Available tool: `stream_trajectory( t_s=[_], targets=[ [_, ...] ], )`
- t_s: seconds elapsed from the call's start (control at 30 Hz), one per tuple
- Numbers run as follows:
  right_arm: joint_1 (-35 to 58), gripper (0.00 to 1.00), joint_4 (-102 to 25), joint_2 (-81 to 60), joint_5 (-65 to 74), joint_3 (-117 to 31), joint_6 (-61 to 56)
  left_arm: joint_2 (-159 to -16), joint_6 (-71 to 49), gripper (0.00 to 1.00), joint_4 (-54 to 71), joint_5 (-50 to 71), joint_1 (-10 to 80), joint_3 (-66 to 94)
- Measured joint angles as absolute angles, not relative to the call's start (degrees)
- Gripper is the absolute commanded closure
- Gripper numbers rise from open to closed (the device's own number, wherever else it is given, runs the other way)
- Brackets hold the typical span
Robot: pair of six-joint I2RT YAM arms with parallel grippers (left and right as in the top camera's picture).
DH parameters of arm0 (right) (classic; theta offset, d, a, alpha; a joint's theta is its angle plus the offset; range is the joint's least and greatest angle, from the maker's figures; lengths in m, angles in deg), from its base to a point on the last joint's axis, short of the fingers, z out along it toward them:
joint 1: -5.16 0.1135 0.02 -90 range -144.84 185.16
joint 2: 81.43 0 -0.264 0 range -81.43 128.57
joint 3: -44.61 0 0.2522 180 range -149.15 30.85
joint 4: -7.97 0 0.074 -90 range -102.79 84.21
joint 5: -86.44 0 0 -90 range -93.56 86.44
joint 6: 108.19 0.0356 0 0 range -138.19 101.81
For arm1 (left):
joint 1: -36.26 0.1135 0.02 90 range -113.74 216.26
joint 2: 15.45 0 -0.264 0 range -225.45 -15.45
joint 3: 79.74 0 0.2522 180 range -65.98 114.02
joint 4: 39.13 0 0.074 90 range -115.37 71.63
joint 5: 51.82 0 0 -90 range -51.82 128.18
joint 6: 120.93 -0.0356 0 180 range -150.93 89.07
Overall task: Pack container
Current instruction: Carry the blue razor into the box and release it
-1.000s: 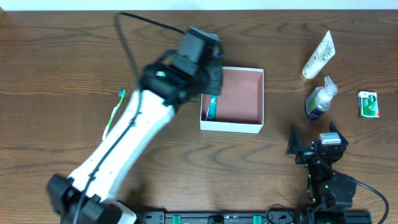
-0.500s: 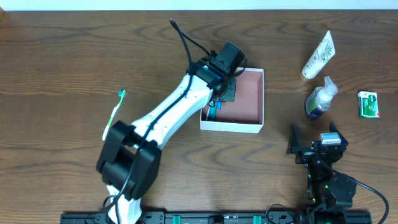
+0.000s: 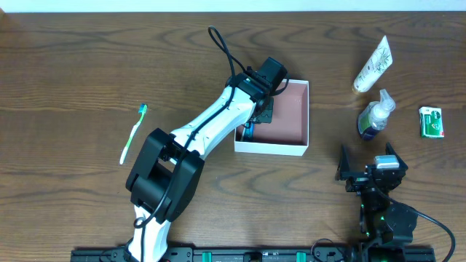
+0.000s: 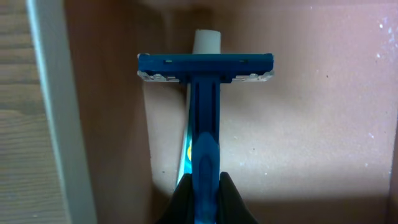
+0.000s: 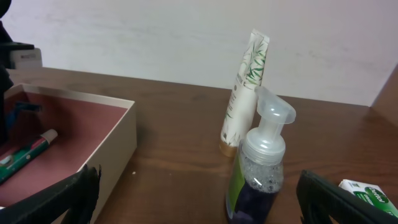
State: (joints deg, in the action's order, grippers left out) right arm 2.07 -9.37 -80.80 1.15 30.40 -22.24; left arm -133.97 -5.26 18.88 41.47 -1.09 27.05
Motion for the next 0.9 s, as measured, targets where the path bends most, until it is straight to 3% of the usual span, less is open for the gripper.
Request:
stream_trajectory(
  t_s=[0.1, 0.9],
  targets=[
    [2.1, 0.01, -9.4, -80.8, 1.2, 30.4, -22.2, -134.0, -5.3, 0.85, 18.9, 41.7, -1.1, 27.1],
    [2.1, 0.01, -9.4, -80.8, 1.2, 30.4, -22.2, -134.0, -7.2, 0.85, 19.0, 42.1, -1.1, 27.1]
  ],
)
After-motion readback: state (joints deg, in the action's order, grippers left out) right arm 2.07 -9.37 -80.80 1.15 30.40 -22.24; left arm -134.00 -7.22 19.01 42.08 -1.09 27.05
